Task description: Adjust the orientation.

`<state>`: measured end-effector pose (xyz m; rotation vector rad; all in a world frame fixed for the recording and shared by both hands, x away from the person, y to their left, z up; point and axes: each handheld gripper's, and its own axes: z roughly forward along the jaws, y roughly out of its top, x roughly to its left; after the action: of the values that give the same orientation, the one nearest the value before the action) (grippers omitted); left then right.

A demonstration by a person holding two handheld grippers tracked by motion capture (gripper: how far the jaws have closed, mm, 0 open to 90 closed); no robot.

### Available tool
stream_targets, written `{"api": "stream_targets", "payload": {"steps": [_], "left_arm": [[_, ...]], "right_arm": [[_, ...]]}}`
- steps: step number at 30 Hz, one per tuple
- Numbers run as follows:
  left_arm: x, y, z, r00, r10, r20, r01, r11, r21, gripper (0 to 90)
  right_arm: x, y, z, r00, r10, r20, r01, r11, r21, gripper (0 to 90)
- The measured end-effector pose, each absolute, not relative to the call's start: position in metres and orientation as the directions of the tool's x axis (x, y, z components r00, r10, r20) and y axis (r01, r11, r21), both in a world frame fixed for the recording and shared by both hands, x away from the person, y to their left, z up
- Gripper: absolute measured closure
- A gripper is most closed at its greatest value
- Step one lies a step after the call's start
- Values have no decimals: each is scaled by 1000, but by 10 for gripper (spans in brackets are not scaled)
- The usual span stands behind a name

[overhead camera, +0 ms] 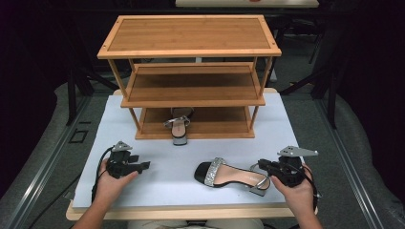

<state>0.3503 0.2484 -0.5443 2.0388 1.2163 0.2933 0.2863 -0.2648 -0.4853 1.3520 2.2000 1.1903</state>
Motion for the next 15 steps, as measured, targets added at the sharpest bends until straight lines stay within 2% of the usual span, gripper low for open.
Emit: {"api": "stream_targets", "payload": {"steps": [4,8,12,15], "left_arm": [[350,248,-544,528,833,-166,666,-285,689,379],[350,248,-544,529,832,-168,667,-286,688,379],[350,248,-544,530,831,-169,668,-286,687,379],[351,249,-545,526,833,-172,670,-281,688,379]], "right_arm": [[287,-264,-482,-519,841,153,576,211,790,787],[288,-266,-472,-538,827,163,543,192,817,707],[294,-262,-449,-597,792,125,524,268,809,627],[302,-248,-430,-651,758,40,483,373,793,564]]}}
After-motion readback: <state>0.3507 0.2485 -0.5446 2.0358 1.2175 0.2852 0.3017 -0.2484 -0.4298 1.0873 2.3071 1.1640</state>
